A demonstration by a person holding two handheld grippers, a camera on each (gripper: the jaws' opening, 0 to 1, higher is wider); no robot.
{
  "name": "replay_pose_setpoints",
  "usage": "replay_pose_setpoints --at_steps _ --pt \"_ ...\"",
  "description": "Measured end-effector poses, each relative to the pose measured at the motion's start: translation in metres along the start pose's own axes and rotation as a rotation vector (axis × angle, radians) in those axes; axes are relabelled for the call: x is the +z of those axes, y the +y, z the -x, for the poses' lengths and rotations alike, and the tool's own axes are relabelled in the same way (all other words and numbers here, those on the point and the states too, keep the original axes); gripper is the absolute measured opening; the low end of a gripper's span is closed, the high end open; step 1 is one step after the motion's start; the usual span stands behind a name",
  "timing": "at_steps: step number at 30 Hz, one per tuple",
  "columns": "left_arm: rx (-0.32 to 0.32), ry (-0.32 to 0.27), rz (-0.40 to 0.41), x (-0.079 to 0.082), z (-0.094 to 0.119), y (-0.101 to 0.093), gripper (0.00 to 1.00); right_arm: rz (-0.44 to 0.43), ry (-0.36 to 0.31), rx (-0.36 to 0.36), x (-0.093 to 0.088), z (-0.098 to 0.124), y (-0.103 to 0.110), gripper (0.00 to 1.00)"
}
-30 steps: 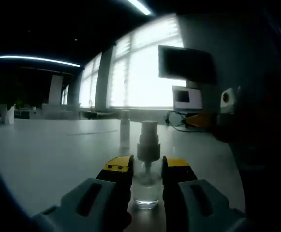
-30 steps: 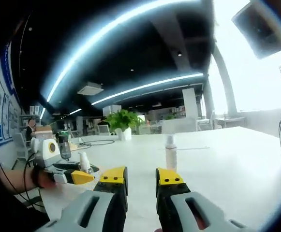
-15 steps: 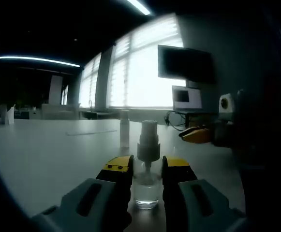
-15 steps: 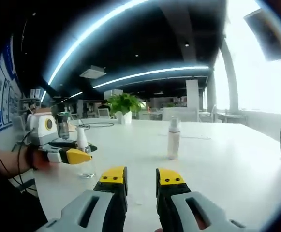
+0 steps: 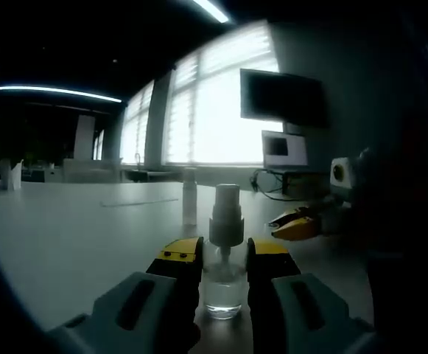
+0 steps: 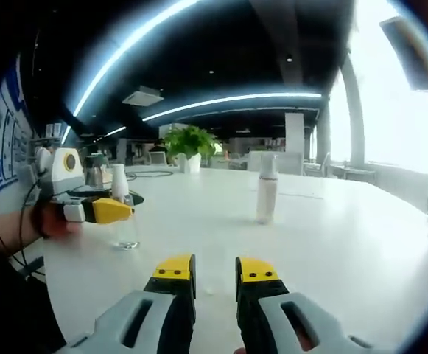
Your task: Clamp pump bottle remove cover press pump head put on cover
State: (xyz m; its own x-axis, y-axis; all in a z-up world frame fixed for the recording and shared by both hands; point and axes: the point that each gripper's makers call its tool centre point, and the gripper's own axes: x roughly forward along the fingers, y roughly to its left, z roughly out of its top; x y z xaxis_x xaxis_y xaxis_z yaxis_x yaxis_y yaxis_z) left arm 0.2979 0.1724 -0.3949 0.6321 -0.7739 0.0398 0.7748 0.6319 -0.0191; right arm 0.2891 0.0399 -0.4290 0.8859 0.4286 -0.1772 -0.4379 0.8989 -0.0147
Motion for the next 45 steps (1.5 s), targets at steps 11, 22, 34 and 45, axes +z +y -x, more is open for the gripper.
replay_pose_setpoints --at_steps 11,22,34,45 --pt "0.000 0.000 -0.002 0.000 0.000 0.001 0.15 0.059 0.025 -0.001 -0.005 -0.002 0.001 0.15" --pt "0.001 0.000 -0.003 -0.001 0.000 0.002 0.15 0.079 0.044 -0.003 -0.010 -0.004 0.002 0.11" --pt "-0.001 0.000 -0.003 0.000 0.000 0.000 0.15 0.075 0.040 0.003 -0.009 -0.003 0.003 0.10" --pt "0.001 0.000 -0.005 -0.001 0.001 0.001 0.15 -0.008 -0.001 -0.001 0.001 0.000 0.001 0.10"
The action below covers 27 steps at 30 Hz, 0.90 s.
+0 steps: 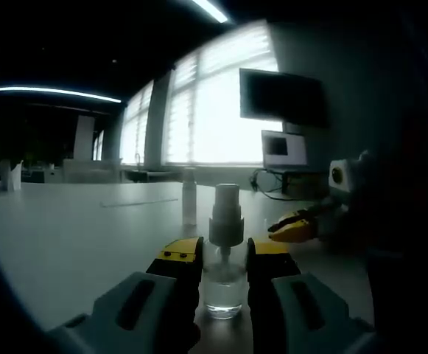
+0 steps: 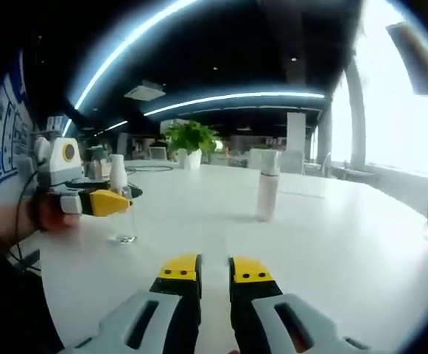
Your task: Clamp pump bottle remove cover press pump head put on cover
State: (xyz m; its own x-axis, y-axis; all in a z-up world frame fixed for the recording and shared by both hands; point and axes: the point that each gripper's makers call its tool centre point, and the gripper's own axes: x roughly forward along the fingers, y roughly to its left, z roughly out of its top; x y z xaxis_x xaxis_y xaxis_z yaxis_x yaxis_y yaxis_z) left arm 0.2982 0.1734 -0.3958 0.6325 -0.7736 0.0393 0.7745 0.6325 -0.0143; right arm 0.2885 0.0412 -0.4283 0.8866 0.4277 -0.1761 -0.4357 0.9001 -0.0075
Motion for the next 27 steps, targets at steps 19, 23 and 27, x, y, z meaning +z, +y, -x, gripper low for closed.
replay_pose_setpoints --at_steps 19,23,27 --pt "-0.003 0.000 -0.002 0.000 0.000 -0.001 0.15 0.038 -0.094 0.005 0.056 0.012 0.016 0.10" --pt "-0.003 0.000 -0.002 0.000 0.000 -0.001 0.15 0.017 -0.107 0.014 0.065 0.014 0.017 0.10" --pt "-0.003 0.000 -0.001 0.000 0.000 -0.001 0.15 0.012 -0.141 0.029 0.082 0.015 0.024 0.10"
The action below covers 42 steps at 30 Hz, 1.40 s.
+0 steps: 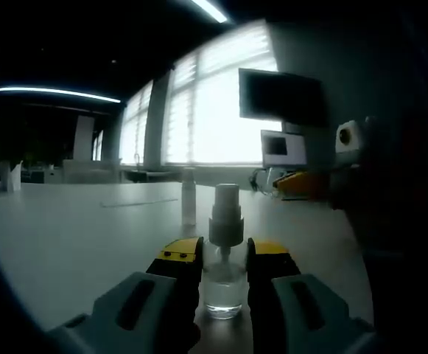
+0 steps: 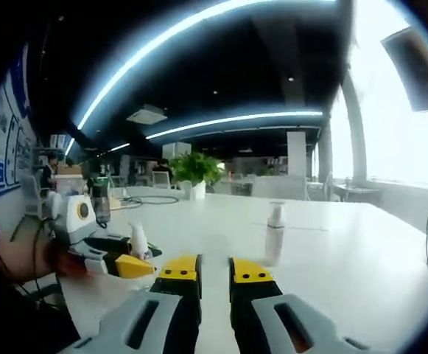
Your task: Clamp pump bottle remove cover press pump head put on cover
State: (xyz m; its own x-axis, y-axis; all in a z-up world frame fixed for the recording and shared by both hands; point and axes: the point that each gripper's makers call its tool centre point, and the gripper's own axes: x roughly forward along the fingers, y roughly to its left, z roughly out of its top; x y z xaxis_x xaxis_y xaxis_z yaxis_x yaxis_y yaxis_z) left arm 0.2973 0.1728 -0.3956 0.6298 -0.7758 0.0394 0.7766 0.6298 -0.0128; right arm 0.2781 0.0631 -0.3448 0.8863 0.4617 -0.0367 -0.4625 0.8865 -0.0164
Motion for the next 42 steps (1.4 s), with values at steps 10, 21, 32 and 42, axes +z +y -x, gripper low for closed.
replay_pose_setpoints --at_steps 10,21,32,42 --pt "0.000 0.000 0.000 0.000 0.000 0.000 0.15 0.012 -0.038 0.038 0.028 -0.008 0.018 0.10" --pt "-0.001 0.001 0.000 0.000 0.000 0.001 0.15 0.031 -0.043 0.102 0.042 -0.022 0.042 0.10" --pt "0.000 0.001 0.000 0.000 0.000 0.000 0.15 0.034 -0.039 0.170 0.048 -0.032 0.066 0.10" --pt "0.000 0.001 0.000 0.000 0.000 0.000 0.15 0.046 -0.024 0.219 0.045 -0.039 0.086 0.10"
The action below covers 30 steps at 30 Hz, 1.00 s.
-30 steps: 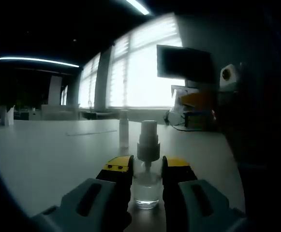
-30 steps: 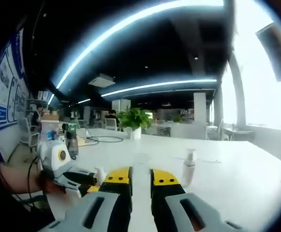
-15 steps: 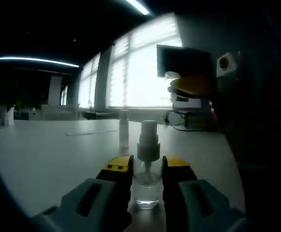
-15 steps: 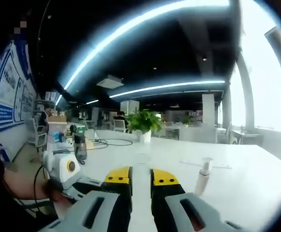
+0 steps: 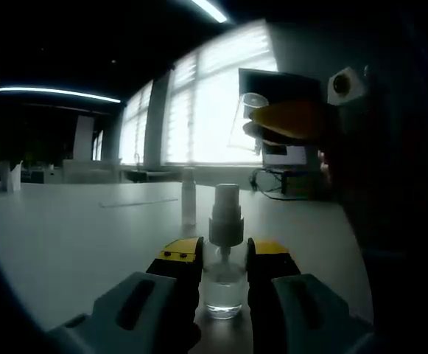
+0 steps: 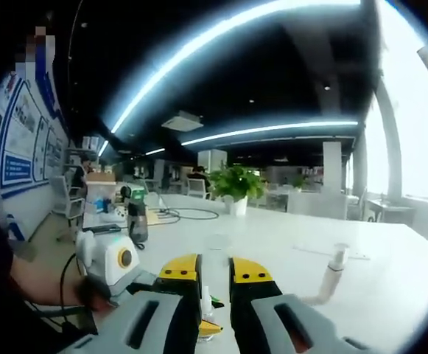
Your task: Clamp pump bottle remove cover press pump head put on cover
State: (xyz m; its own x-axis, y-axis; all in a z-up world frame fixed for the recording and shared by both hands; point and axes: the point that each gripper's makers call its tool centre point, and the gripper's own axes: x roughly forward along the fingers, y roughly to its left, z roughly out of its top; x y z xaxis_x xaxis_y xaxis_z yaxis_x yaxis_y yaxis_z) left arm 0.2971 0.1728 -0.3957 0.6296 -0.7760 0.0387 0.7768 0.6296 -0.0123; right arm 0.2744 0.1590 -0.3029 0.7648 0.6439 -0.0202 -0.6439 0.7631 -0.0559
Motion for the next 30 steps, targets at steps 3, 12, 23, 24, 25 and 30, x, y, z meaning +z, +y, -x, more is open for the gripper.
replay_pose_setpoints --at_steps 3,12,23,24,25,30 --pt "0.000 0.000 0.000 0.000 0.000 0.000 0.15 -0.006 0.009 0.010 -0.004 -0.005 0.004 0.10" --pt "0.000 0.000 0.000 0.000 0.000 0.000 0.15 0.000 0.033 0.028 -0.012 -0.010 0.011 0.10" --pt "0.000 0.000 -0.001 0.000 0.000 0.001 0.15 0.012 0.060 0.032 -0.021 -0.013 0.013 0.10" --pt "0.000 0.000 -0.001 0.000 0.000 0.001 0.15 0.013 0.063 0.032 -0.022 -0.013 0.013 0.10" --pt "0.000 0.000 -0.001 0.000 0.000 0.001 0.15 0.012 0.064 0.031 -0.022 -0.012 0.013 0.10" --pt "0.000 0.000 -0.001 0.001 0.000 -0.001 0.15 0.018 0.070 0.034 -0.024 -0.013 0.014 0.10"
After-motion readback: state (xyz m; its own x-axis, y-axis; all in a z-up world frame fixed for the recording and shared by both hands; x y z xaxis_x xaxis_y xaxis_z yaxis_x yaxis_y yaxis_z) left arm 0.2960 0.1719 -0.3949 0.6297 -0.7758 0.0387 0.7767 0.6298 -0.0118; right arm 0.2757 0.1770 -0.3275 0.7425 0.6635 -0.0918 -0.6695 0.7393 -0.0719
